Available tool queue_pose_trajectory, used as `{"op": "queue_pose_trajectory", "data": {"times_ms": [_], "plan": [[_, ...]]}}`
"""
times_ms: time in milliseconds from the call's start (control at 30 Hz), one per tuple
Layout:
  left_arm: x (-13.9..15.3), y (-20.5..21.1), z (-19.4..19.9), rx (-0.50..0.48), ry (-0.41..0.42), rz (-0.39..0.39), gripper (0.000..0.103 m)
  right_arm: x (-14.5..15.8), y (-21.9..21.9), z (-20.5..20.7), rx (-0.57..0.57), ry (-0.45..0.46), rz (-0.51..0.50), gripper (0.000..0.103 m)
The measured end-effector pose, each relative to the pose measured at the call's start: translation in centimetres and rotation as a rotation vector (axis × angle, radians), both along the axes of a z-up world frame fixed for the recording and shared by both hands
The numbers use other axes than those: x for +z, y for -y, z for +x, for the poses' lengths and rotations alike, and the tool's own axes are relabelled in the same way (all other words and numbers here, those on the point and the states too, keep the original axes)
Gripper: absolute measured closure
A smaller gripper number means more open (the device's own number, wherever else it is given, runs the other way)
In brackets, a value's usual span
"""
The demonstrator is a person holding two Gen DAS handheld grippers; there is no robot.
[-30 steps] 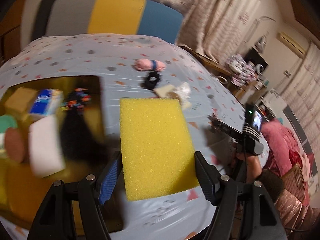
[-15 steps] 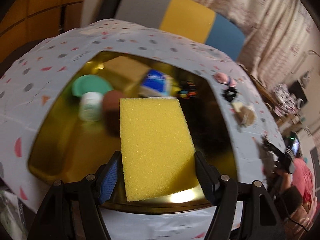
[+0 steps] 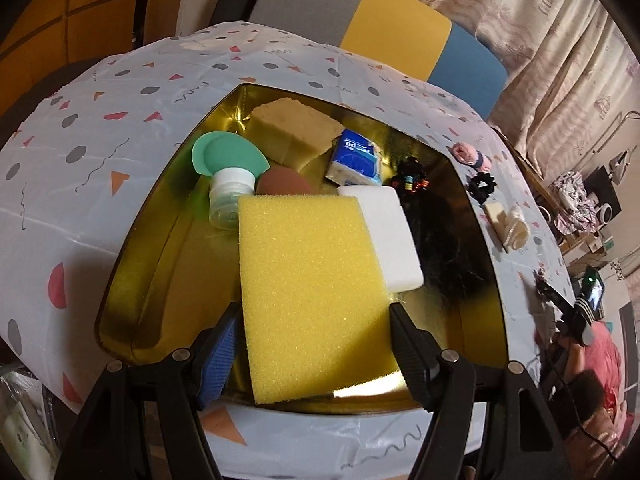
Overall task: Organize rigid objects
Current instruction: 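Lower the scouring sponge into the gold tray with the left tool and release, then carry the pink satin scrunchie into the gold tray with the right tool and release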
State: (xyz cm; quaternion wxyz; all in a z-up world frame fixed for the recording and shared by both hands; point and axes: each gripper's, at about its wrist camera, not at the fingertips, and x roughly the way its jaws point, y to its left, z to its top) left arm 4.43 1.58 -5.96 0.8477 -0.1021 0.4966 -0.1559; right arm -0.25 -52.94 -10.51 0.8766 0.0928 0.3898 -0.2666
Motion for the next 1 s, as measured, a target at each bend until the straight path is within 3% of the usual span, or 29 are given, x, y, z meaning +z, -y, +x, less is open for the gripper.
{"op": "queue_pose_trajectory", "data": {"times_ms": [300,467,600,900,1000], "plan": [[-0.4,-1.6,1.3,0.044,-0.025,0.058,0.031,0.0,0.0,0.0,0.000,0.000,0.000,0.077],[-0.6,-0.9,1.3,0.058,-0.028,0.146,0.033,0.0,0.0,0.0,0.000,0.001,0.000,0.077],[-0.1,-0.7,0.3,0.052,-0.029,0.065,0.033,0.0,0.0,0.0,0.000,0.001,0.001,0.077],[1.2,-2.0,0.0,0.135,0.029,0.066,0.032,0.0,0.0,0.0,0.000,0.000,0.000,0.077],[1.5,-2.8,-0.1,0.161,0.041,0.010,0.032,0.0,0.0,0.0,0.000,-0.002,-0.005,0.077]]}}
